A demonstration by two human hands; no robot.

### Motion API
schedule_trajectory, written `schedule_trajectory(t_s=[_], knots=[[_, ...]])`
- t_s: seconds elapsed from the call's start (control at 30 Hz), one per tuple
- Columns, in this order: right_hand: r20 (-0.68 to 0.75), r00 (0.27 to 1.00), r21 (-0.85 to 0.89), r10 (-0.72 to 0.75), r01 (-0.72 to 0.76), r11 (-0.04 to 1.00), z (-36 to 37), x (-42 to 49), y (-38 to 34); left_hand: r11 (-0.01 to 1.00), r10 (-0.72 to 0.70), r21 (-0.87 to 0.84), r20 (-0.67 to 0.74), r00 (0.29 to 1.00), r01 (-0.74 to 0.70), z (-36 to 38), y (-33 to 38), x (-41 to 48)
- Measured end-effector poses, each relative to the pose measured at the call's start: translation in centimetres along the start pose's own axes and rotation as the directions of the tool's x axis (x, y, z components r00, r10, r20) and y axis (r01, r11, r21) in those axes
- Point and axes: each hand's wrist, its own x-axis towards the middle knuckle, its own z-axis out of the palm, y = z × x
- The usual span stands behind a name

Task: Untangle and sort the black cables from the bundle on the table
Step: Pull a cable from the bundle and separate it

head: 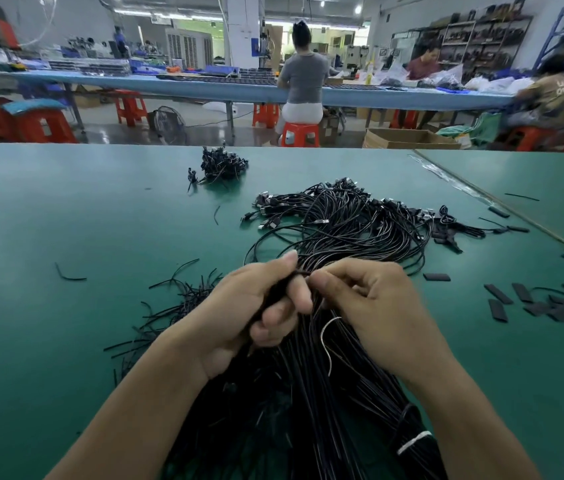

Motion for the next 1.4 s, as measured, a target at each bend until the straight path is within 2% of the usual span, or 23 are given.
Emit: schedule_trajectory(t_s=[0.1, 0.2, 0.27, 0.47, 0.57, 0.67, 0.73, 0.83, 0.93, 1.0, 1.07, 1.13, 1.3, 1.4], knots=[[0.107, 0.992, -0.118, 0.066, -0.053, 0.992, 0.9, -0.2, 0.0, 0.970, 0.054, -0.233, -0.042, 0.998, -0.063, 0.1, 0.2, 0.2], [0.207, 0.973, -0.284, 0.104, -0.042, 0.958, 1.8, -0.6, -0.2, 0.934, 0.159, -0.291, -0.181, 0.971, -0.207, 0.2, 0.1, 0.7], [0.234, 0.967, -0.324, 0.104, -0.023, 0.946, 2.1, -0.9, -0.4, 0.906, 0.199, -0.321, -0.252, 0.947, -0.275, 0.0, -0.2, 1.1], [0.249, 0.968, -0.345, 0.023, 0.066, 0.936, 1.7, -1.1, -1.2, 0.903, 0.308, -0.173, -0.377, 0.873, -0.393, -0.9, -0.8, 1.4], [0.264, 0.963, -0.357, -0.057, 0.153, 0.922, 1.4, -1.3, -1.7, 0.928, 0.374, 0.178, -0.426, 0.824, -0.329, -0.7, -1.2, 1.4], [0.200, 0.971, -0.341, -0.130, 0.193, 0.920, 0.7, -1.3, -1.9, 0.886, 0.393, 0.384, -0.325, 0.860, -0.260, 0.0, -1.4, 1.2], [0.111, 0.978, -0.289, -0.176, 0.201, 0.936, 0.0, -1.2, -1.8, 0.858, 0.332, 0.474, -0.217, 0.918, -0.198, 0.4, -0.9, 0.6], [0.021, 0.979, -0.213, -0.203, 0.203, 0.956, -0.8, -0.9, -1.5, 0.913, 0.059, 0.408, -0.061, 0.996, -0.029, 1.1, -0.5, -0.2], [-0.031, 0.982, -0.048, -0.185, 0.183, 0.982, -0.9, -0.5, -0.7, 0.913, -0.022, 0.406, -0.051, 0.998, 0.041, 0.7, -0.5, -0.5], [0.013, 0.993, 0.049, -0.115, 0.114, 0.992, -0.7, -0.2, -0.2, 0.930, -0.036, 0.365, -0.047, 0.998, 0.051, 0.3, -0.5, -0.5], [0.143, 0.988, 0.163, -0.066, 0.043, 0.986, -0.1, -0.1, 0.1, 0.958, -0.054, 0.283, -0.016, 0.998, 0.056, 0.0, -0.4, -0.4], [0.215, 0.975, 0.260, -0.049, -0.009, 0.966, 0.2, 0.0, 0.3, 0.976, -0.076, 0.203, 0.003, 0.997, 0.074, -0.1, -0.6, -0.4], [0.236, 0.967, 0.231, -0.092, 0.036, 0.972, -0.4, 0.0, 0.6, 0.979, -0.085, 0.193, 0.085, 0.993, 0.067, -0.1, -1.0, -0.3], [0.240, 0.967, 0.211, -0.087, 0.035, 0.977, -0.3, -0.1, 0.6, 0.980, -0.042, 0.196, 0.016, 0.999, 0.038, 0.2, -1.2, 0.0]])
